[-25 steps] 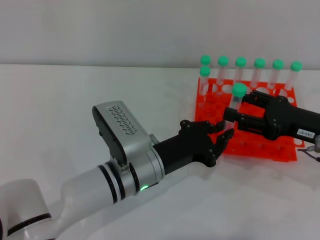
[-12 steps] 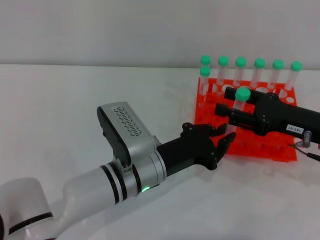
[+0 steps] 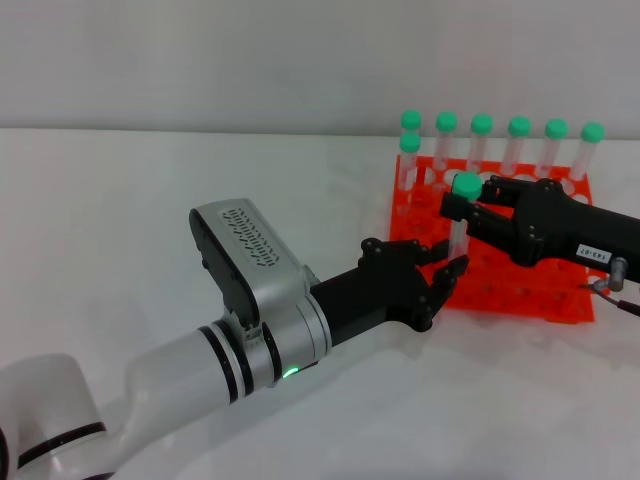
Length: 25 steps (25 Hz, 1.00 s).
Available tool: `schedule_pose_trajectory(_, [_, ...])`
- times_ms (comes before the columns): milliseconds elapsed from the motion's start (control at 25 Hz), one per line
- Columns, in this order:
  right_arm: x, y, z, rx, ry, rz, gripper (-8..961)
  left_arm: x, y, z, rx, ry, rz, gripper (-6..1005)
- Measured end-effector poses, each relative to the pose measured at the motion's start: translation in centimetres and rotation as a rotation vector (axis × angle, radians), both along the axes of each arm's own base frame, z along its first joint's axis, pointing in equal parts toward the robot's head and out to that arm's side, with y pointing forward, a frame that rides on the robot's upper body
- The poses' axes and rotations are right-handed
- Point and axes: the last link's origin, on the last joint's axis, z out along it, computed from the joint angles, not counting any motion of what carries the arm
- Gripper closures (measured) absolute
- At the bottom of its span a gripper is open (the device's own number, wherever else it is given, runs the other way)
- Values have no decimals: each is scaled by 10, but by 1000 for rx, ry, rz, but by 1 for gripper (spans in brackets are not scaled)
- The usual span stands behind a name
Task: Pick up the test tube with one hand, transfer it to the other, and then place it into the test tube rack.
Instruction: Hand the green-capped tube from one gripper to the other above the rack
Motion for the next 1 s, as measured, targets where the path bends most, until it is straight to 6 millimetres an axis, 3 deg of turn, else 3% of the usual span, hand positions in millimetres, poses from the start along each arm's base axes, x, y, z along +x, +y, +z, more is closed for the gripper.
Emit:
schedule_pose_trajectory(160, [0, 1, 1, 3, -5, 1, 652, 0, 0, 0, 1, -1, 0, 815])
schedule_pose_trajectory(1000, [-2, 7, 7, 50, 9, -3, 692, -7, -3, 1, 8, -2, 24, 817])
